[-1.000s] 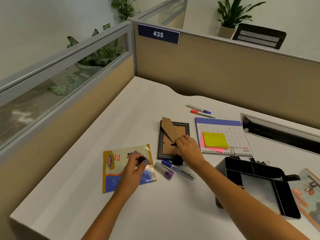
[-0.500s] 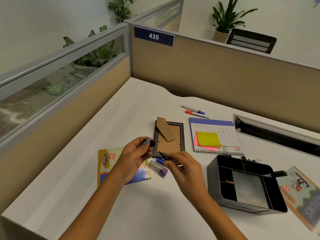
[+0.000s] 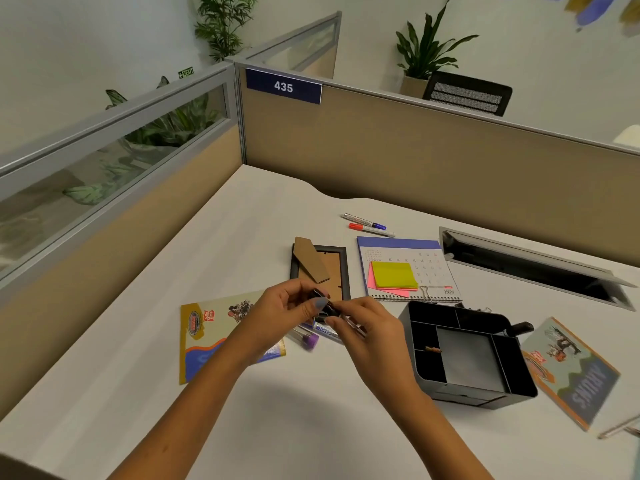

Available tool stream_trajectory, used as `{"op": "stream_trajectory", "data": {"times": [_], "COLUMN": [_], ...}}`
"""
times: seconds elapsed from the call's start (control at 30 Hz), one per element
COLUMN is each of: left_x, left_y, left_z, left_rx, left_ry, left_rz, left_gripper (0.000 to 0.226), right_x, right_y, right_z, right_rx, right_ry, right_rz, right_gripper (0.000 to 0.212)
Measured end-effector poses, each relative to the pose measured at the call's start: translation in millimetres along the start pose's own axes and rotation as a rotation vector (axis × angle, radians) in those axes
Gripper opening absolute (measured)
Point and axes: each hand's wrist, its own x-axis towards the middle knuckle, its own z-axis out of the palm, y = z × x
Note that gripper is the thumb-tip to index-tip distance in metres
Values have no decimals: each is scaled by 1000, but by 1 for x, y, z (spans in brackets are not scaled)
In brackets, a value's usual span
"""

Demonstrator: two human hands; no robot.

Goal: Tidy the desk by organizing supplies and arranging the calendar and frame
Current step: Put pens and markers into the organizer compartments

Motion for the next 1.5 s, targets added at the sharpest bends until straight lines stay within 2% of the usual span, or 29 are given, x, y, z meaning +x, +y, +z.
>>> {"op": "stream_trajectory", "data": {"times": [0.1, 0.23, 0.3, 0.4, 0.53, 0.67, 0.77, 0.83, 0.93, 1.0, 1.1, 1.23, 1.33, 1.4, 1.5], "left_x": [0, 0, -1, -5, -15, -21, -22, -22, -19, -15, -7, 7, 15, 20, 27], "left_y": [3, 5, 2, -9, -20, -27, -28, -26, -25, -26, -30, -35, -38, -43, -55], "left_z": [3, 11, 15, 21, 38, 53, 65, 74, 88, 96, 108, 123, 137, 146, 159], "left_rx": [72, 92, 64, 10, -21, 32, 78, 82, 87, 113, 158, 208, 227, 284, 453], "left_ry": [-53, -72, -99, -139, -193, -356, -481, -562, -616, -604, -535, -370, -242, -141, -36], "left_rz": [7, 36, 37, -5, -101, -239, -299, -331, -347, -317, -279, -211, -133, -40, 55], "left_gripper": [19, 24, 26, 31, 39, 49, 38, 31, 34, 30, 21, 16, 12, 21, 45], "right_x": [-1, -5, -10, -14, -14, -11, -7, -5, -3, -2, 1, 4, 1, -1, -1], "right_y": [-2, -6, -6, -6, -5, -1, 9, 13, 21, 27, 42, 64, 77, 86, 105], "right_z": [-7, -11, -8, -1, -3, -6, -10, -15, -27, -35, -49, -80, -103, -118, -144], "right_rx": [41, 101, 130, 347, 553, 558, 543, 629, 774, 762, 597, 394, 354, 337, 237], "right_ry": [-26, -120, -149, -133, -47, 76, 156, 201, 295, 330, 343, 237, 286, 373, 525], "right_rz": [27, 30, 30, 149, 281, 342, 343, 348, 356, 339, 330, 371, 352, 318, 273], "right_gripper": [29, 50, 49, 40, 30, 21, 17, 16, 15, 16, 16, 36, 38, 37, 34]}}
